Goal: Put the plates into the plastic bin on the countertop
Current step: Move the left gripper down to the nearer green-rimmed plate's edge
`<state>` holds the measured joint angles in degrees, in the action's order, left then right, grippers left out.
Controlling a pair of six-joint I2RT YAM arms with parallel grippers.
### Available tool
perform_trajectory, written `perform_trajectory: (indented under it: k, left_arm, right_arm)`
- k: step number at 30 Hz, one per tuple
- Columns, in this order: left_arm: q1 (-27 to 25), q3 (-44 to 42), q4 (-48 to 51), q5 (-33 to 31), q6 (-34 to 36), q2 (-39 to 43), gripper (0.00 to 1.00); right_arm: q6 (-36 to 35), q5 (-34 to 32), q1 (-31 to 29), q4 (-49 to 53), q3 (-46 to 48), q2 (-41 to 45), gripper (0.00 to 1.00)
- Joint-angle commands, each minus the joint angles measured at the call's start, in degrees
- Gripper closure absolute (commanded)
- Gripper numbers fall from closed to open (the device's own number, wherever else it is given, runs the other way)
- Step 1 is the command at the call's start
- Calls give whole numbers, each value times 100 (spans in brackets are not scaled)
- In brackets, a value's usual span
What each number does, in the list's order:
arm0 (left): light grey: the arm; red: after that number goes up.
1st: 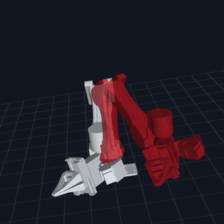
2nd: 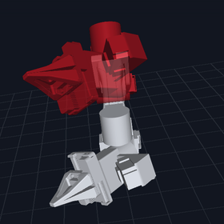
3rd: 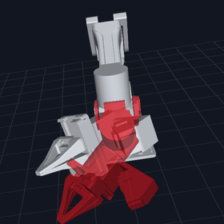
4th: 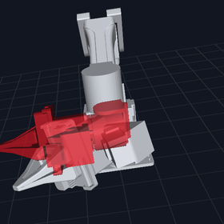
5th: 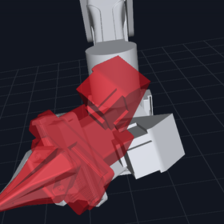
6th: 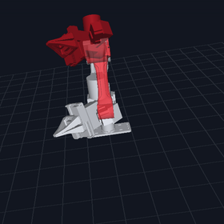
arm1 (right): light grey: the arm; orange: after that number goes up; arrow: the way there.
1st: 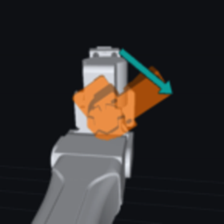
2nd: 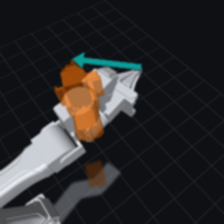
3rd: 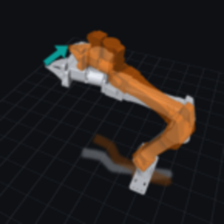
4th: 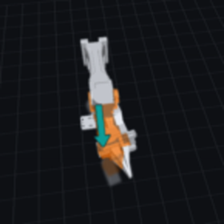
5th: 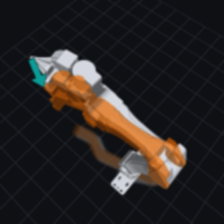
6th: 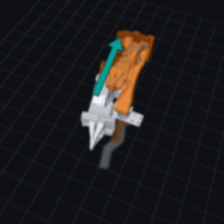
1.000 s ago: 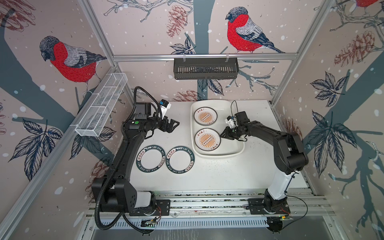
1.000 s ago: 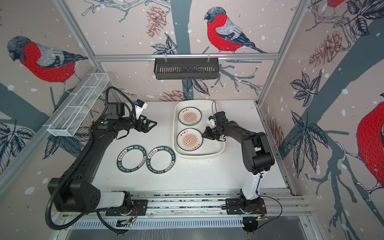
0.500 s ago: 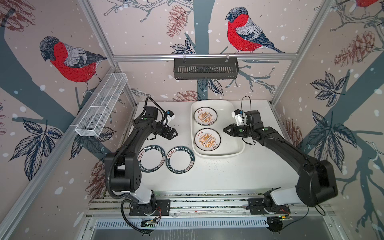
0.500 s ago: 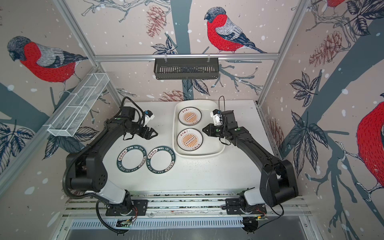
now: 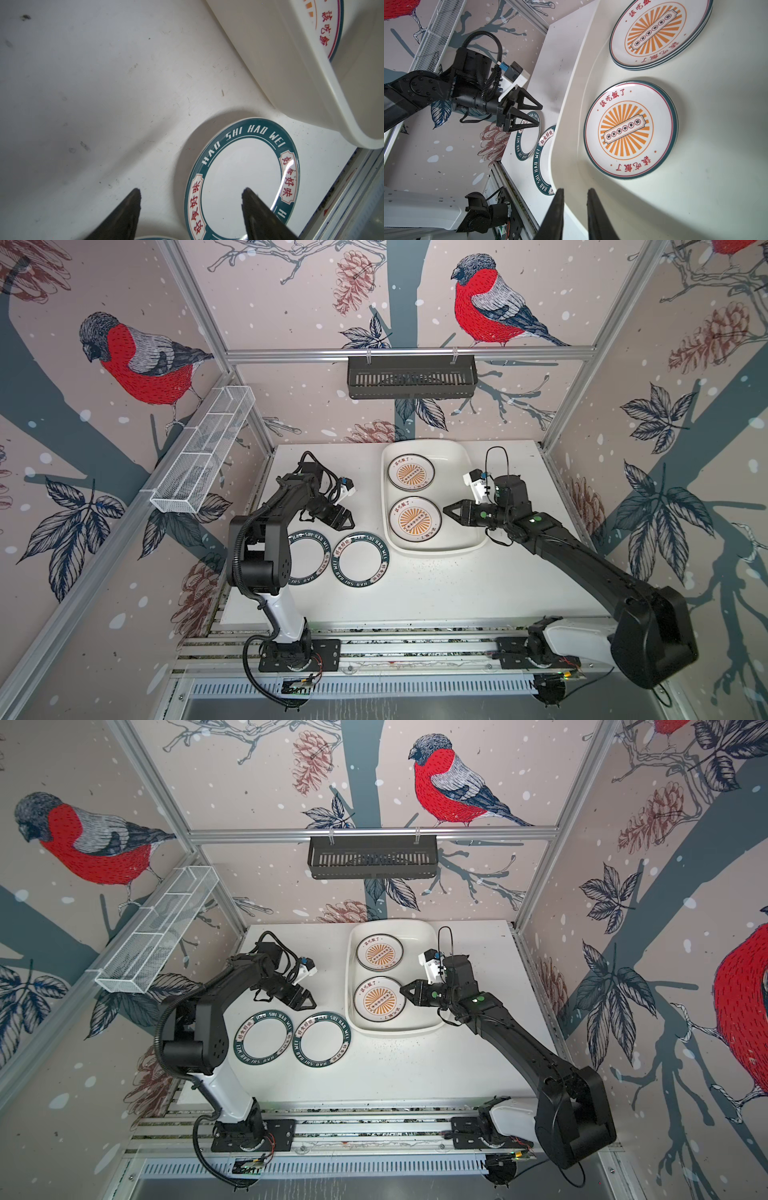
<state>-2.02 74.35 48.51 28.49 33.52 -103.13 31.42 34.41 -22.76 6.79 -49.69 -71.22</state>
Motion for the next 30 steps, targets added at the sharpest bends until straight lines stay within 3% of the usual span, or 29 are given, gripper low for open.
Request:
perform_trajectory:
  k: [1,10,30]
  left_arm:
    - [7,-97,231,10,369,-36,23]
    - [1,-241,137,11,706,-164,24]
    - [3,-469,-131,147,770,-357,26]
  right_arm:
    - [8,84,18,-291,21,82,77]
    - [109,215,130,-485,158,71,77]
    - [423,470,297,-943,506,221,77]
